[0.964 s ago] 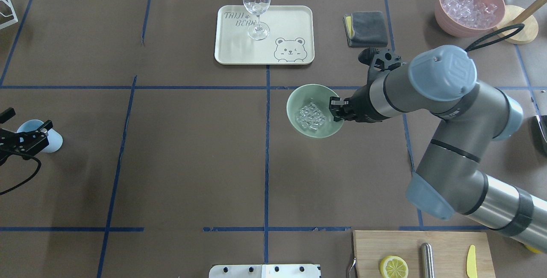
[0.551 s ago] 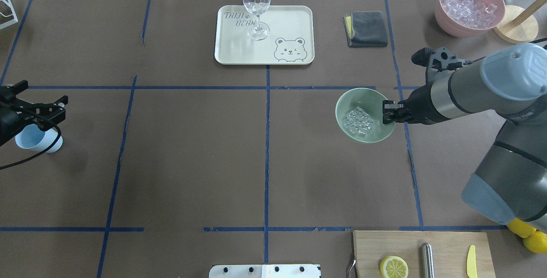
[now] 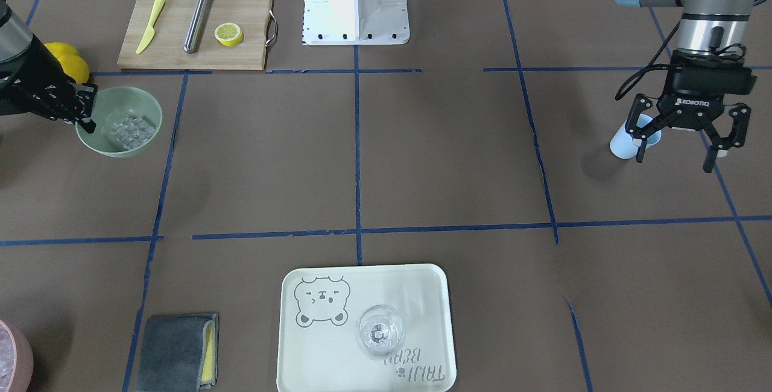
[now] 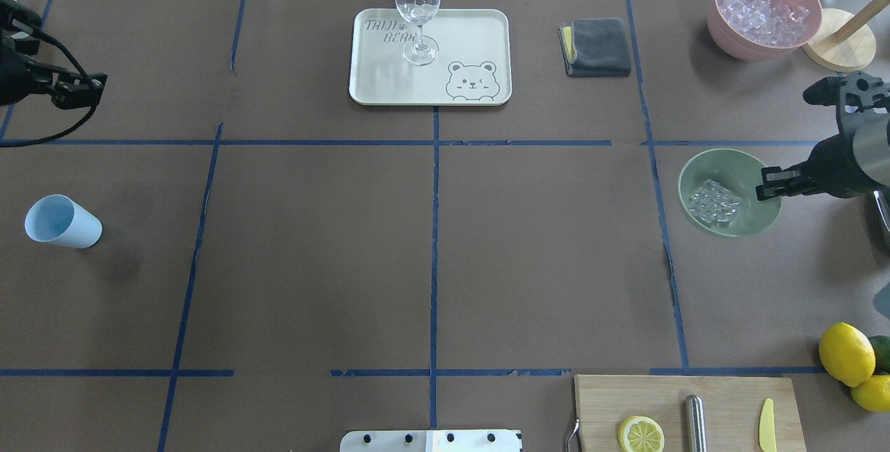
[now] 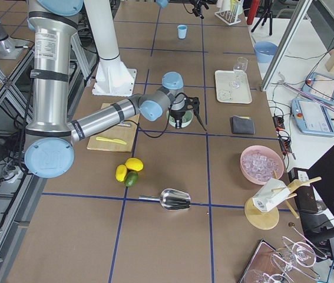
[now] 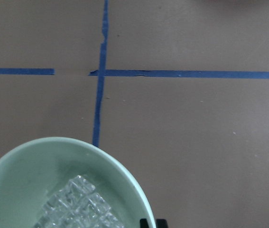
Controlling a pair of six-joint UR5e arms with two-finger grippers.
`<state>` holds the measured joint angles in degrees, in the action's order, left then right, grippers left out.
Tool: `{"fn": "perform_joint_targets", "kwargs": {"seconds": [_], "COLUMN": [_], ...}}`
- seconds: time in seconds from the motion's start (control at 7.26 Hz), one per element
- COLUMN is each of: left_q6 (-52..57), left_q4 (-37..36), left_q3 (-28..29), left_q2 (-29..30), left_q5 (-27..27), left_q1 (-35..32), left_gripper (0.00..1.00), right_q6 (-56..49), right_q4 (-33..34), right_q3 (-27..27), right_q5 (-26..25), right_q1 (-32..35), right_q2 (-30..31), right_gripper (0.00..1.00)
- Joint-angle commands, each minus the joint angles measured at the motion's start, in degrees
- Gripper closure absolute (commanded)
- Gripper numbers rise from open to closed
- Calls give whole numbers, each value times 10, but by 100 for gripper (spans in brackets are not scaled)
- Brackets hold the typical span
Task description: Pour ice into bowl
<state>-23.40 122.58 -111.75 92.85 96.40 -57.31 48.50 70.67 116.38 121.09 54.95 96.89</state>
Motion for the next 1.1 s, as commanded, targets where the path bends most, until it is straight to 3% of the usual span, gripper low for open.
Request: {"fn": "perform_joint_targets", "kwargs": {"seconds": [0.0,0.28,0.41,0.55,0.96], "left_q6": [116,225,308,321,318], "left_q4": [-112,-244,-324,-341,-342], "left_q3": [0,-2,4,6,7], "left_q2": [25,75,121,127,118], "left_q5": [63,89,116,126,129], "left_q1": [-44,-128,-167,-188,-190], "left_gripper": [0,0,0,0,0], "right_q6": [-35,-36,-30,-24,8], "right_q4": [0,-15,-119,-227,-248], "right_q3": [-18,-54,-115,-181,-203], "right_q5": [-2,-2,-2,1,2], "right_q1": [18,18,18,18,16], "right_q2": [36,38,46,47,45], "right_gripper": [100,100,100,100,100]}}
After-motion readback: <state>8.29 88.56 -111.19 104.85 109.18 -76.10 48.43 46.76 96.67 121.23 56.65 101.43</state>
